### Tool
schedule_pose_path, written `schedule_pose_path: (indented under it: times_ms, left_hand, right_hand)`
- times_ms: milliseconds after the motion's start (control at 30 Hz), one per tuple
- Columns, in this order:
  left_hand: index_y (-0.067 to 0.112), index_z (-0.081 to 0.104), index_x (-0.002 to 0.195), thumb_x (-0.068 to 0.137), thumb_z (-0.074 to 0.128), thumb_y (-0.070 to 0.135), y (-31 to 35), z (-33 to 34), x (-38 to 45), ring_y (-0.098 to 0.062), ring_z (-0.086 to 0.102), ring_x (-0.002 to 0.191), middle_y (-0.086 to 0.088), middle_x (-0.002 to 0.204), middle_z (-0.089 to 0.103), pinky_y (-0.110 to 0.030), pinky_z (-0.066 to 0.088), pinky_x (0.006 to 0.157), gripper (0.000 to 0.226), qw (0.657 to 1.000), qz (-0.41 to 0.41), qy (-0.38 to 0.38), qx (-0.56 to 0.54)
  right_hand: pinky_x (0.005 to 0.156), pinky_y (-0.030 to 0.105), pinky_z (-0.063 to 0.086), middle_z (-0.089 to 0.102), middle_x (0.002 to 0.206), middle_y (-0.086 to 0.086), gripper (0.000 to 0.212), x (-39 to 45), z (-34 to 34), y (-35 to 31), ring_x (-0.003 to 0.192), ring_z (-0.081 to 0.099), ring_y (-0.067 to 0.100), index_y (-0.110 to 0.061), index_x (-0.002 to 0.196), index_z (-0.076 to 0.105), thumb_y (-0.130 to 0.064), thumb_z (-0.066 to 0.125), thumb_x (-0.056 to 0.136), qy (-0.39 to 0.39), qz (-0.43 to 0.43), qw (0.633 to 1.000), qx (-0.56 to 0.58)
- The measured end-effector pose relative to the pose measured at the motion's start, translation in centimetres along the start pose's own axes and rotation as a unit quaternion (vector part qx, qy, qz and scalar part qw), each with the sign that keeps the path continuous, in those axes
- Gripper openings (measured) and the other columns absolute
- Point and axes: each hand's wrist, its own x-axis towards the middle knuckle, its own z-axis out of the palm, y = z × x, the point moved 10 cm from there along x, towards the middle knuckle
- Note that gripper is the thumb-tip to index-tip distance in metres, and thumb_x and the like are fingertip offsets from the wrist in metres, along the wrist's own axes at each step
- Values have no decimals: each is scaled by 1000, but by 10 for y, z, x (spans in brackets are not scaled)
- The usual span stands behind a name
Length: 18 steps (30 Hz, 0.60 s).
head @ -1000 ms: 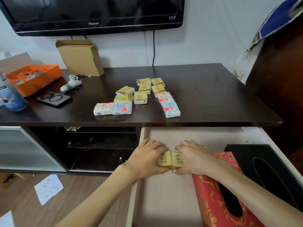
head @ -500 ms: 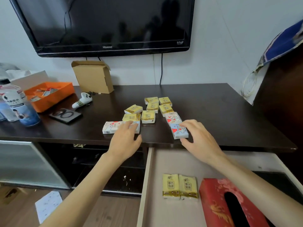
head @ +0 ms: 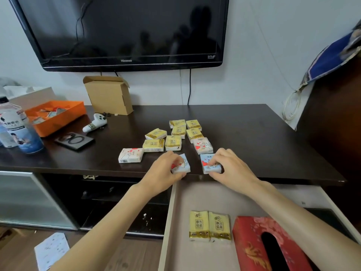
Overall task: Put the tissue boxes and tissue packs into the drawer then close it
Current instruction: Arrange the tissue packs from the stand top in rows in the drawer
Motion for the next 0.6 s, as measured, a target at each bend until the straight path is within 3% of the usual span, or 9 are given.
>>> schedule_pose_path:
  times_ms: [67, 167, 200, 267, 333, 600]
  left_hand:
    - [25, 68, 111, 82, 79, 31, -2, 5, 8, -10, 51, 112, 9, 116, 54, -26, 48, 92, 32, 999, 1, -30, 24]
    - [31, 67, 101, 81, 79, 33, -5, 7, 17, -23, 35, 138, -1, 147, 43, -42, 40, 108, 24, 995, -26, -83, 43]
    - [34, 64, 100, 82, 78, 34, -7, 8, 19, -25, 39, 137, -2, 148, 44, -42, 43, 106, 23, 992, -40, -106, 48]
    - [36, 59, 100, 83, 76, 36, -9, 11, 21, -21, 57, 116, -3, 136, 55, -38, 52, 94, 24, 986, -66, -145, 51]
    - [35, 58, 103, 83, 74, 36, -8, 13, 22, -18, 61, 103, -2, 130, 59, -38, 56, 87, 26, 982, -75, -164, 56]
    - [37, 58, 96, 75, 81, 40, 11, 14, 2, -15, 59, 102, 9, 116, 55, -34, 56, 82, 32, 985, -57, -161, 20]
  right_hand:
    - [81, 34, 49, 52, 122, -11, 18, 3, 1, 0, 119, 41, 13, -22, 103, 66, -31, 74, 89, -18, -4, 1000, 8]
    - [92, 36, 46, 50, 139, -10, 16, 8, 6, 0, 134, 34, 13, -24, 94, 59, -27, 75, 88, -63, -2, 997, 37]
    - [90, 38, 47, 52, 138, -10, 18, 9, 7, 1, 132, 38, 14, -26, 91, 57, -27, 74, 87, -76, 6, 996, 46]
    - [83, 39, 48, 56, 129, -10, 21, 11, 8, 2, 122, 46, 15, -28, 89, 53, -28, 74, 87, -91, 17, 995, 44]
    - [82, 39, 47, 56, 125, -9, 22, 12, 8, 2, 116, 46, 15, -30, 91, 54, -31, 75, 87, -102, 14, 994, 31]
    - [87, 35, 44, 46, 125, -5, 36, 6, 10, 5, 117, 37, 16, -37, 106, 54, -34, 80, 80, -104, 37, 992, 61]
